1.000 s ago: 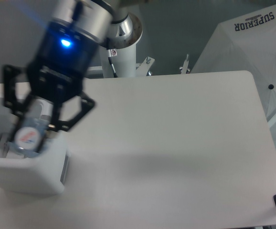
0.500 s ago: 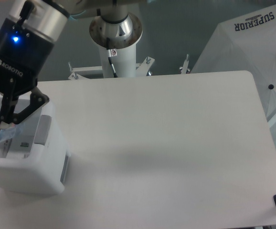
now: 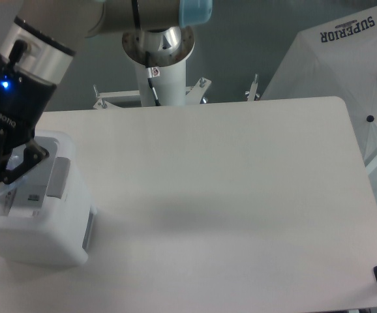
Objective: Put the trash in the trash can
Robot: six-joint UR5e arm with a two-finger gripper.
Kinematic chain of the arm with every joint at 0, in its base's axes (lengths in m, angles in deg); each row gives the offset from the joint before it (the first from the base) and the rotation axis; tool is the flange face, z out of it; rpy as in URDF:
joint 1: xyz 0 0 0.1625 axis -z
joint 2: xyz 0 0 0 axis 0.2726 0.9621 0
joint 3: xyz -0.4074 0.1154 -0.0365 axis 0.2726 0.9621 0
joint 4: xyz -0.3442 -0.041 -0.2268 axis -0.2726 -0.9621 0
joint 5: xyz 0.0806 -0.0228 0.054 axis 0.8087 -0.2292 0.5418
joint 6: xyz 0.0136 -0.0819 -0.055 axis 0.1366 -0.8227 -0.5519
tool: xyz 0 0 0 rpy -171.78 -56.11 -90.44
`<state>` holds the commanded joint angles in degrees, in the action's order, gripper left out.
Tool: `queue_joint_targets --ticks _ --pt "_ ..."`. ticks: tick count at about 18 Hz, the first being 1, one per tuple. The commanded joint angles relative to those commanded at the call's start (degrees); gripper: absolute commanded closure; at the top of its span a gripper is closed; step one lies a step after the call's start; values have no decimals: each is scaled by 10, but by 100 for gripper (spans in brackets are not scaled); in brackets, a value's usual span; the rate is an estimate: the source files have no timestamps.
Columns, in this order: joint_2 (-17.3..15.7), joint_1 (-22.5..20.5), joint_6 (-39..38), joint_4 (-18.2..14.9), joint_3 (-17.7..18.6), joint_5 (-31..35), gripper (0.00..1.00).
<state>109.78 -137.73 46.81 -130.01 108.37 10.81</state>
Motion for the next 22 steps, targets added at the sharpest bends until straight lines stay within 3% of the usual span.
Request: queue_joint_targets --ticks 1,2,3,5,8,13,20,22 --pt "0 0 5 0 5 0 81" --pt "-1 1 11 -1 11 0 68" --pt "-3 1 15 -1 17 1 62" --pt "-5 1 29 -1 29 4 34" --pt "-16 1 50 -2 54 6 0" --pt "-20 -8 59 -4 68 6 0" --pt "-14 -111 59 -5 77 11 0" --pt "-9 -136 63 -5 77 55 0"
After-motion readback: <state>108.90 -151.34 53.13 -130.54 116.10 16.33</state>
